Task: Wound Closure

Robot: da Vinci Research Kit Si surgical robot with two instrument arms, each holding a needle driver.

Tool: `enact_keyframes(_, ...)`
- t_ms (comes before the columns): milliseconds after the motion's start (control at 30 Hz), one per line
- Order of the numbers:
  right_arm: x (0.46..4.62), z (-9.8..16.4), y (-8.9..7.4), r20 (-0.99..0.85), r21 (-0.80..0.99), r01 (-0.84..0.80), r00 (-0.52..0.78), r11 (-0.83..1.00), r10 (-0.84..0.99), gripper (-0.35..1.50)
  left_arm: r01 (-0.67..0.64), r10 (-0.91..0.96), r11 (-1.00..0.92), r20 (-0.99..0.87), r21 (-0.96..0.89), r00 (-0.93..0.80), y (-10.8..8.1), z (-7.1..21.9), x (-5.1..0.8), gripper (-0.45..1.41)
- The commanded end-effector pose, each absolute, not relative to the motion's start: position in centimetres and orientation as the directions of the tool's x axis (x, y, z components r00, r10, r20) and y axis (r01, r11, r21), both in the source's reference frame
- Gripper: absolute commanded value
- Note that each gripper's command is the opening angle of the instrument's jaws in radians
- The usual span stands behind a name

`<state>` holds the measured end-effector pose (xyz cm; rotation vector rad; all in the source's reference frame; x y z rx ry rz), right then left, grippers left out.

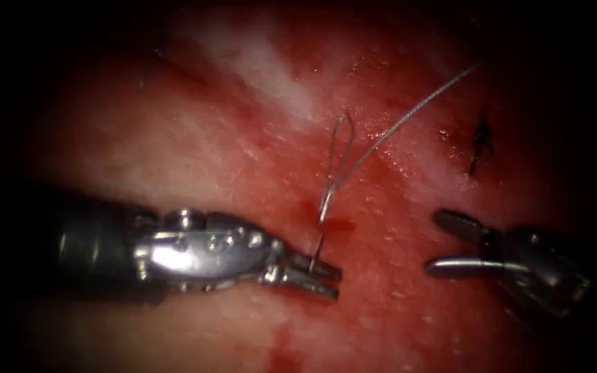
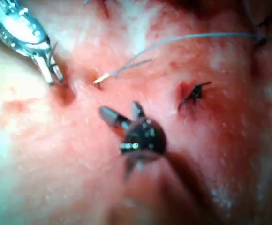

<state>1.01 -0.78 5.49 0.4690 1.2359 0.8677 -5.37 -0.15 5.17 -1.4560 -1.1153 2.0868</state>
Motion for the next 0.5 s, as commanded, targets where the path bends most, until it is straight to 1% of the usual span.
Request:
enact_keyframes(33, 1.09, 5.53, -0.78, -0.618, 0.730, -0.312, 0.078, 0.608, 0.782, 1.01, 0.141, 0.703, -0.593, -0.595, -0.793, -0.389, -0.17, 5.16, -5.43, -0.45)
enact_keyframes(200, 1.09, 5.53, -0.79, -0.622, 0.727, -0.311, 0.080, 0.612, 0.779, 0.99, 0.163, 0.768, -0.507, -0.529, -0.846, -0.361, -0.17, 5.00, -5.41, -0.45)
enact_keyframes(500, 1.09, 5.52, -0.80, -0.613, 0.735, -0.310, 0.077, 0.603, 0.786, 0.98, 0.210, 0.801, -0.417, -0.467, -0.884, -0.375, -0.23, 4.67, -5.31, -0.45)
